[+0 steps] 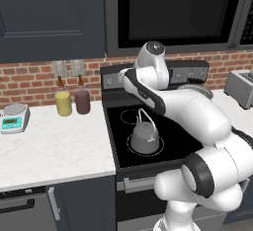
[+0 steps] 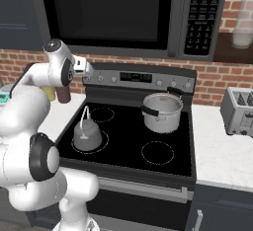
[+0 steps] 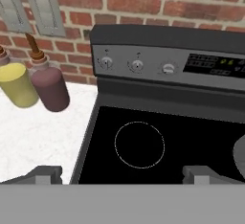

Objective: Pick the kettle from the counter and place it on a stove burner. Then turn the burner on.

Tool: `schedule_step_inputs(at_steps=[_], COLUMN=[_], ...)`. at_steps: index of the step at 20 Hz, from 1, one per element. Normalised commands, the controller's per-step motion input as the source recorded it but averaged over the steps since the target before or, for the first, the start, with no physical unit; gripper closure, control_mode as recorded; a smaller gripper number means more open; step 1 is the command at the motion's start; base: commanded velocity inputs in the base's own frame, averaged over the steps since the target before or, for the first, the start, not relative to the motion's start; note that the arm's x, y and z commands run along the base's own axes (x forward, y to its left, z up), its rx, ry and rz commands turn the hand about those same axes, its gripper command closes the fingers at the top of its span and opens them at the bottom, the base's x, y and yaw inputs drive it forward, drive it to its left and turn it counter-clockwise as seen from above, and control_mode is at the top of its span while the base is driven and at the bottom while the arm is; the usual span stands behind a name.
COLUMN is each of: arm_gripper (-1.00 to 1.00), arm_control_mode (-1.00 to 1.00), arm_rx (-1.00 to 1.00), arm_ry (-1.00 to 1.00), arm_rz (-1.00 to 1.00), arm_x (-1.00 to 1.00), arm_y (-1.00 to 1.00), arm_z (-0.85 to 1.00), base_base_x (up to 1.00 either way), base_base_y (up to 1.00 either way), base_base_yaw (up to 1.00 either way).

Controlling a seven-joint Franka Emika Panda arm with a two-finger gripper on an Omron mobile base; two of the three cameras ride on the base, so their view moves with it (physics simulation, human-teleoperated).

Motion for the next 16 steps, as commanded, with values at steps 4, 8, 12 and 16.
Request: schedule_step_inputs(at_steps=[4, 8, 12, 16], arm_gripper=[-1.00, -1.00, -1.00, -1.00], arm_control_mode=[-1.00, -1.00, -1.00, -1.00], arm_rx=[0.00, 0.00, 0.00, 0.00], arm_ry=[0.00, 0.00, 0.00, 0.00], arm_rz=[-0.04, -0.04, -0.02, -0.01], arm_x=[0.32, 0.30, 0.34, 0.25], arm_y=[0.13, 0.21, 0.17, 0.12], arm_z=[-0.28, -0.29, -0.28, -0.17], base_base_x=[0.00, 0.00, 0.00, 0.00], base_base_y=[0.00, 0.00, 0.00, 0.00], base_base_yaw=[0.00, 0.00, 0.00, 0.00])
